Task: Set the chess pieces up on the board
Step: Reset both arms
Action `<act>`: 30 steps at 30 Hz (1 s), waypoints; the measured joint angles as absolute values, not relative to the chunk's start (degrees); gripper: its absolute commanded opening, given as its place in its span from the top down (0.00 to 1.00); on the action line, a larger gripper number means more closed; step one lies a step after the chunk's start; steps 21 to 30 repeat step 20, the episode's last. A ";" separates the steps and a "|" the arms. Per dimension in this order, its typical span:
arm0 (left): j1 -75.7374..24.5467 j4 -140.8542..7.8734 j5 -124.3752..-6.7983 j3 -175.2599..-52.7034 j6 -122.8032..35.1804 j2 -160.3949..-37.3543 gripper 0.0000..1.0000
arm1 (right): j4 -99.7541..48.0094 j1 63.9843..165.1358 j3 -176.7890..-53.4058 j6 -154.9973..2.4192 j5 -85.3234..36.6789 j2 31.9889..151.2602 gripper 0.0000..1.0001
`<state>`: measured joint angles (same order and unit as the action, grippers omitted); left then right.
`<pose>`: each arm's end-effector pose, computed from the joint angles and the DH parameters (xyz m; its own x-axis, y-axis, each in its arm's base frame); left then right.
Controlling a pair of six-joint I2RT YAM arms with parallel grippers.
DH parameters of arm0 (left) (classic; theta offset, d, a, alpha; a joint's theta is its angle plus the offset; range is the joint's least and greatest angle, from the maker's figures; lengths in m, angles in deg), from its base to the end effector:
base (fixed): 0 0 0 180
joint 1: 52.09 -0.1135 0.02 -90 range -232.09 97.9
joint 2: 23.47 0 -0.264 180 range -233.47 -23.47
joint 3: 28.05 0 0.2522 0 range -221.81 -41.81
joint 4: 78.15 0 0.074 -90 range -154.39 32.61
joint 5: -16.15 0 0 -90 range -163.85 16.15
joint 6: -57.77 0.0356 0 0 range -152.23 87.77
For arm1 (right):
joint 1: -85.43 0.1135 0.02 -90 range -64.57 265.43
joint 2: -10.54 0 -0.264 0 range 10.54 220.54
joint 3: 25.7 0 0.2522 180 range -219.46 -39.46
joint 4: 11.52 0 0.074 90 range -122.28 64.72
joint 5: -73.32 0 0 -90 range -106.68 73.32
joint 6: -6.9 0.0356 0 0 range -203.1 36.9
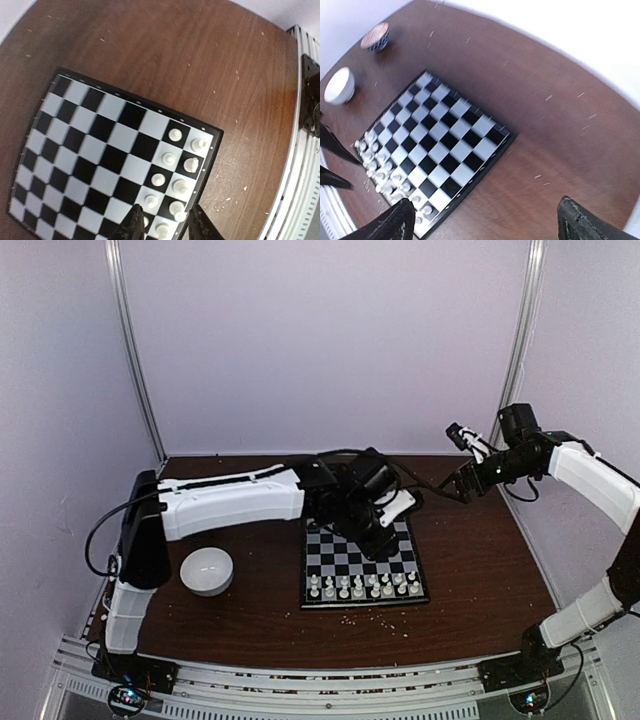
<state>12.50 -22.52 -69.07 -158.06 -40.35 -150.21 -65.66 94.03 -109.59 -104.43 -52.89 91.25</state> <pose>0.2104 -0.4498 0.2528 -0.4666 0.6542 -0.5953 0.8647 0.4788 -0.1516 0.2874 0.0647 0.3082 -0.5377 -0.3781 -0.7536 -0.7344 0.6491 0.1983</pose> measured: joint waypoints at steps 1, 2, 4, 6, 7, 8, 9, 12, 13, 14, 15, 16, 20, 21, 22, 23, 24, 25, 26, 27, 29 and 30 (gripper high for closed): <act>11.98 -22.54 -70.06 -157.25 -40.11 -147.50 0.57 | -65.20 93.92 -110.29 -103.64 -51.23 89.02 0.00; 11.24 -22.63 -70.91 -156.14 -39.76 -144.79 0.50 | -64.19 93.86 -110.71 -102.57 -49.17 86.70 0.00; 8.48 -22.87 -72.98 -152.64 -39.24 -137.79 0.06 | -61.55 93.75 -110.92 -100.10 -43.58 82.33 0.00; 4.04 -23.44 -75.28 -148.55 -38.71 -130.78 0.02 | -59.43 93.60 -111.41 -97.78 -37.65 78.88 0.00; 1.71 -23.59 -76.37 -146.74 -38.56 -127.91 0.02 | -58.51 93.40 -111.73 -96.58 -35.27 77.81 0.00; -0.48 -24.03 -77.36 -144.99 -38.45 -125.55 0.02 | -57.75 93.33 -112.06 -95.22 -32.74 77.00 0.00; -2.77 -24.22 -78.43 -143.22 -38.28 -123.41 0.02 | -57.20 93.29 -112.13 -94.13 -31.05 76.54 0.00; -9.07 -24.66 -83.21 -136.86 -38.03 -117.25 0.02 | -55.91 93.27 -111.14 -89.93 -25.61 75.36 0.01; -10.10 -25.19 -84.66 -135.04 -37.93 -115.76 0.02 | -55.25 93.27 -109.98 -88.78 -24.23 74.55 0.00; -10.86 -26.67 -86.43 -132.46 -37.79 -113.92 0.02 | -54.47 93.27 -108.39 -87.90 -23.01 73.42 0.00; -11.30 -28.16 -88.63 -129.62 -37.71 -112.04 0.02 | -53.51 93.25 -106.62 -87.20 -22.27 72.15 0.01; -11.56 -30.91 -91.30 -125.19 -37.69 -109.22 0.02 | -52.04 93.27 -104.11 -86.63 -21.28 70.27 0.00; -12.48 -37.78 -97.57 -114.06 -37.88 -102.78 0.02 | -49.57 93.23 -98.31 -85.69 -20.10 64.69 0.01; -12.48 -37.78 -97.57 -114.06 -37.88 -102.78 0.02 | -49.57 93.23 -98.31 -85.69 -20.10 64.69 0.01; -12.48 -37.78 -97.57 -114.06 -37.88 -102.78 0.02 | -49.57 93.23 -98.31 -85.69 -20.10 64.69 0.01; -12.48 -37.78 -97.57 -114.06 -37.88 -102.78 0.02 | -49.57 93.23 -98.31 -85.69 -20.10 64.69 0.01; -12.48 -37.78 -97.57 -114.06 -37.88 -102.78 0.02 | -49.57 93.23 -98.31 -85.69 -20.10 64.69 0.01; -12.48 -37.78 -97.57 -114.06 -37.88 -102.78 0.02 | -49.57 93.23 -98.31 -85.69 -20.10 64.69 0.01; -12.48 -37.78 -97.57 -114.06 -37.88 -102.78 0.02 | -49.57 93.23 -98.31 -85.69 -20.10 64.69 0.01; -12.48 -37.78 -97.57 -114.06 -37.88 -102.78 0.02 | -49.57 93.23 -98.31 -85.69 -20.10 64.69 0.01; -12.48 -37.78 -97.57 -114.06 -37.88 -102.78 0.02 | -49.57 93.23 -98.31 -85.69 -20.10 64.69 0.01; -12.48 -37.78 -97.57 -114.06 -37.88 -102.78 0.02 | -49.57 93.23 -98.31 -85.69 -20.10 64.69 0.01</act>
